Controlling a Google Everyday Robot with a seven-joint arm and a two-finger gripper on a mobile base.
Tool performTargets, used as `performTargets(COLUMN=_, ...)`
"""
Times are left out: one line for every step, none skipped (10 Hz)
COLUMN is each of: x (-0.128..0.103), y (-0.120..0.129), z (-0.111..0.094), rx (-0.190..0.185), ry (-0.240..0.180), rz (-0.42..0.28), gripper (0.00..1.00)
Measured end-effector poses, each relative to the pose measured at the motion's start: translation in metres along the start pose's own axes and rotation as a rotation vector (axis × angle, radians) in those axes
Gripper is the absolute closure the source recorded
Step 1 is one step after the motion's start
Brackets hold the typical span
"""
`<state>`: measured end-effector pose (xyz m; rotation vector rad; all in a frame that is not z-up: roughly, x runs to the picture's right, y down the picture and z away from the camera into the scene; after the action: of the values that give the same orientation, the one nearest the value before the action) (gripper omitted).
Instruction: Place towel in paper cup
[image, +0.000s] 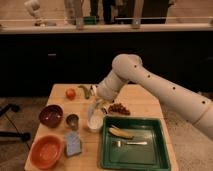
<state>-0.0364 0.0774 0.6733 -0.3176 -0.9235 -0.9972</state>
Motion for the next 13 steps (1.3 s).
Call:
performTargets(x=-0.006, y=0.004, z=0.001, rx=0.000, ry=-0.006, rz=0.007, gripper=1.00)
performTargets(x=-0.009, y=0.009, z=0.007, rx=0.003, ry=-0.023, rz=0.019, gripper=1.00)
performTargets(x=-0.009, y=0.013, z=0.013, rx=0.006, ry=-0.039, rz=0.030, gripper=1.00)
performTargets(x=-0.009, y=0.017, z=0.019, rx=0.007, ry=-0.058, rz=0.040, gripper=1.00)
performTargets(x=-0.008, y=0.020, z=0.026, rx=0.007, ry=-0.083, rz=0.052, gripper=1.00)
performTargets(x=-0.008, y=0.021, z=0.031, rx=0.007, ry=-0.097, rz=0.057, gripper=1.00)
performTargets(x=-0.007, y=0.022, z=0.037, rx=0.005, ry=-0.116, rz=0.062, gripper=1.00)
performTargets(x=-0.006, y=0.022, z=0.042, rx=0.001, ry=-0.133, rz=0.065, gripper=1.00)
performTargets(x=-0.005, y=0.022, z=0.046, rx=-0.002, ry=-0.146, rz=0.068, gripper=1.00)
performTargets(x=-0.003, y=0.023, z=0.049, rx=-0.004, ry=-0.154, rz=0.072, gripper=1.00)
performTargets(x=-0.001, y=0.024, z=0.052, rx=-0.006, ry=-0.163, rz=0.077, gripper=1.00)
performTargets(x=-0.001, y=0.024, z=0.054, rx=-0.008, ry=-0.171, rz=0.077, gripper=0.98)
performTargets(x=-0.001, y=0.023, z=0.054, rx=-0.008, ry=-0.171, rz=0.077, gripper=0.97)
